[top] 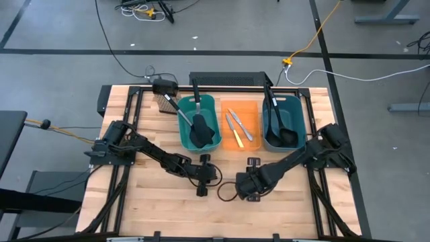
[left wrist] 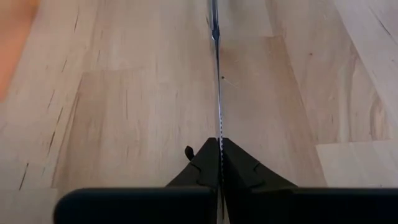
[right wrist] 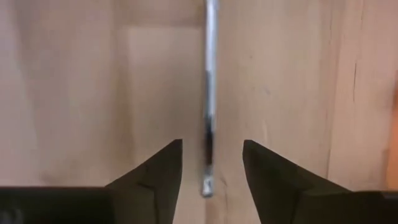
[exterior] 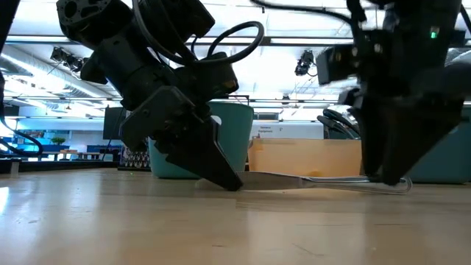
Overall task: Pick & Place Kitchen Items
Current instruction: Put the silver table knife into the orange bin
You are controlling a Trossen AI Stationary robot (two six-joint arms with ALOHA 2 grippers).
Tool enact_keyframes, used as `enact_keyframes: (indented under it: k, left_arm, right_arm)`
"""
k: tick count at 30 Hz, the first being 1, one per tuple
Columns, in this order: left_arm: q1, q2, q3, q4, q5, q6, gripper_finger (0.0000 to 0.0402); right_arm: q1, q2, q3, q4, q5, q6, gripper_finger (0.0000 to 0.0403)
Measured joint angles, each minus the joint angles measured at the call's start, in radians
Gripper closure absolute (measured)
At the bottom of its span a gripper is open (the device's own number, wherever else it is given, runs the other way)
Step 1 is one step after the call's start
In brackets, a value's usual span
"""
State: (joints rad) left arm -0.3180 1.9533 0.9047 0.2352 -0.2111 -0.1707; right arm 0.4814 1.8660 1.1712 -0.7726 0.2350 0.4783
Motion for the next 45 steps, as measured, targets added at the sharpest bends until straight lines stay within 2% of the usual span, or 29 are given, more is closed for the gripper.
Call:
enact_keyframes:
  k: [8, 11, 15, 16, 23, 26, 32, 37, 41, 45]
  left_arm:
    - [0.0, 0.001, 0.0, 0.0, 0.0, 0.01, 0.0393]
    - [0.001, 0.001, 0.0, 0.0, 0.005, 0.01, 0.0396]
    - [0.001, 0.001, 0.0, 0.001, 0.012, 0.015, 0.0394]
    - [0.0, 0.001, 0.0, 0.001, 0.013, 0.014, 0.0392]
    - [0.0, -0.002, -0.001, 0.012, 0.011, 0.022, 0.0392]
    - [-0.007, -0.019, -0.003, 0.014, 0.013, 0.024, 0.0375]
    - [-0.043, -0.112, -0.004, -0.049, 0.014, 0.054, 0.0324]
    - [-0.071, -0.237, -0.004, -0.194, 0.051, 0.058, 0.0307]
    - [-0.122, -0.35, -0.02, -0.291, -0.023, 0.047, 0.0316]
    - [-0.165, -0.471, -0.097, -0.286, -0.141, 0.051, 0.034]
  right_arm:
    - [-0.018, -0.009, -0.086, 0.099, -0.045, 0.003, 0.0267]
    - [-0.017, -0.008, -0.087, 0.113, -0.05, -0.008, 0.0304]
    - [-0.018, -0.007, -0.088, 0.126, -0.054, -0.023, 0.0373]
    - [-0.019, -0.007, -0.088, 0.126, -0.058, -0.025, 0.0378]
    - [-0.022, -0.006, -0.088, 0.12, -0.063, -0.019, 0.0376]
    - [-0.015, -0.006, -0.087, 0.118, -0.063, -0.013, 0.0376]
    - [0.01, -0.004, -0.088, 0.11, -0.044, -0.006, 0.0376]
    - [0.024, -0.017, -0.092, 0.108, -0.036, 0.025, 0.0376]
    - [0.04, -0.056, -0.095, 0.101, -0.055, 0.052, 0.0376]
    - [0.061, -0.125, -0.093, 0.116, -0.011, 0.058, 0.0376]
